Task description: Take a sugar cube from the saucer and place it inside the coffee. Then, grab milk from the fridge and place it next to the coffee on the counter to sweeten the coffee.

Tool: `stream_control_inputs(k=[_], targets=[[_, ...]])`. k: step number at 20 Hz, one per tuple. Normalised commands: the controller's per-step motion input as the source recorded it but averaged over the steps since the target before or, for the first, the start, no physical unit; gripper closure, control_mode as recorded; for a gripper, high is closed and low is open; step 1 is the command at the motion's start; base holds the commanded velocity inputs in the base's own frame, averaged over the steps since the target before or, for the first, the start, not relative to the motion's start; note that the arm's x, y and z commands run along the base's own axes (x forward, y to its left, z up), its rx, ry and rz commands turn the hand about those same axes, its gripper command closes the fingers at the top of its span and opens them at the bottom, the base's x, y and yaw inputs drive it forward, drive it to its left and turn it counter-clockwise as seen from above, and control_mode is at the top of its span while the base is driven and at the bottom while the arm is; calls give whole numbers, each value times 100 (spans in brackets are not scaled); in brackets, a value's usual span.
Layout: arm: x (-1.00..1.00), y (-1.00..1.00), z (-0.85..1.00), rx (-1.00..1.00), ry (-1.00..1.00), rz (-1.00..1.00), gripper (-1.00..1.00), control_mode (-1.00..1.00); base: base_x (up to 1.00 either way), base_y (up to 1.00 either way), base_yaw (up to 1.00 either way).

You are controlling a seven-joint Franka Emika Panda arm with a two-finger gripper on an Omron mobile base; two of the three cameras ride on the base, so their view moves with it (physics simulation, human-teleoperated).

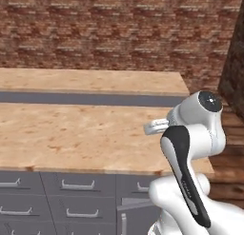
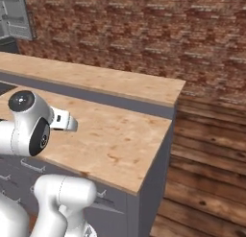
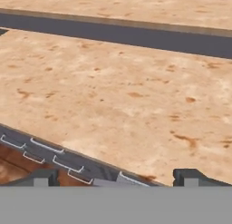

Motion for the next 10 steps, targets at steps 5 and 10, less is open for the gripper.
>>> stream_control_inputs(k=[5,10], targets=[[0,0,0,0,0,0,-100,100,-6,21,32],[0,0,0,0,0,0,-100,100,-4,58,57]])
